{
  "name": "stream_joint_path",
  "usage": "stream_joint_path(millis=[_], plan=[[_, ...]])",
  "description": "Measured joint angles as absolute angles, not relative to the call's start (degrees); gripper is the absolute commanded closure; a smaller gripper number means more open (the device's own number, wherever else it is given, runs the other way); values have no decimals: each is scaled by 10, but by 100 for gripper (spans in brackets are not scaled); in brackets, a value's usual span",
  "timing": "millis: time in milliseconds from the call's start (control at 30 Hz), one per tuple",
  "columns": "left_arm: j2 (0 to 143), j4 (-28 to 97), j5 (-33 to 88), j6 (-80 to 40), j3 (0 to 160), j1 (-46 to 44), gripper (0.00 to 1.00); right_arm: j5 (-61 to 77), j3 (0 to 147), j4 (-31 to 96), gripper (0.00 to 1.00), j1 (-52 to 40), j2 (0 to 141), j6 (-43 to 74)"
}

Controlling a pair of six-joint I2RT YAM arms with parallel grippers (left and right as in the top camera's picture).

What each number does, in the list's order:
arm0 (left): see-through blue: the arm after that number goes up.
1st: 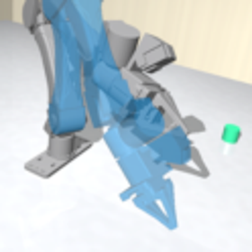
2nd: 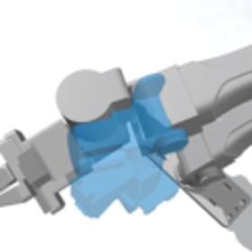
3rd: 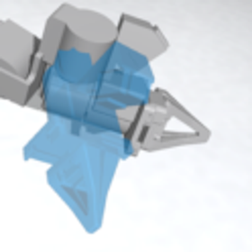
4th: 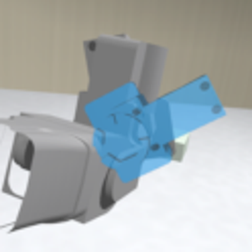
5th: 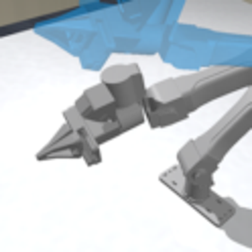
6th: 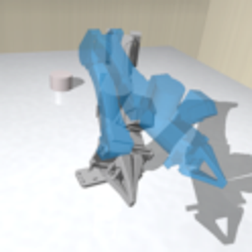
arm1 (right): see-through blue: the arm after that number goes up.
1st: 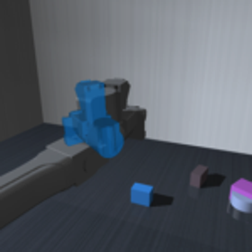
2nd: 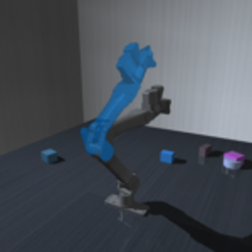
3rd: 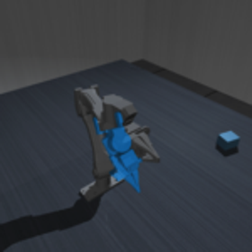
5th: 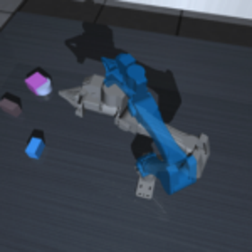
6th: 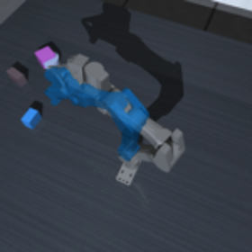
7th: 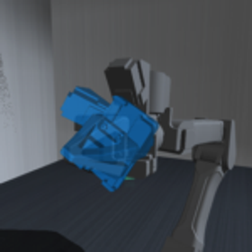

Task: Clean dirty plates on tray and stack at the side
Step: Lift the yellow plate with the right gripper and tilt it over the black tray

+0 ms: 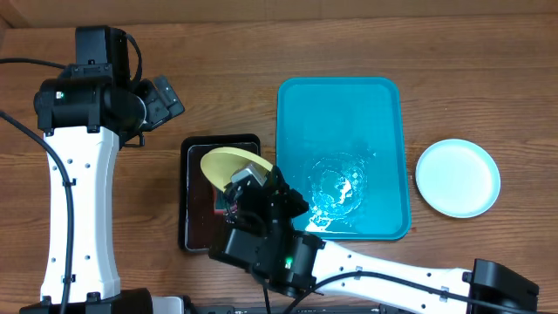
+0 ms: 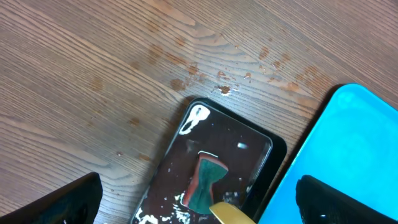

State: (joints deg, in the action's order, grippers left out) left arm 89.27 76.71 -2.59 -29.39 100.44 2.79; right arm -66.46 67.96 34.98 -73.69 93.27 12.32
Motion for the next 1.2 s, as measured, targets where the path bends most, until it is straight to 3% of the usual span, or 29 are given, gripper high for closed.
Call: stream_joint_path(millis=[400, 1200], plan=[[893, 767, -26, -294, 1004, 28, 0, -740, 680, 276, 96, -792, 933, 41], [893, 767, -28, -294, 1004, 28, 0, -750, 680, 276, 96, -792, 933, 23]])
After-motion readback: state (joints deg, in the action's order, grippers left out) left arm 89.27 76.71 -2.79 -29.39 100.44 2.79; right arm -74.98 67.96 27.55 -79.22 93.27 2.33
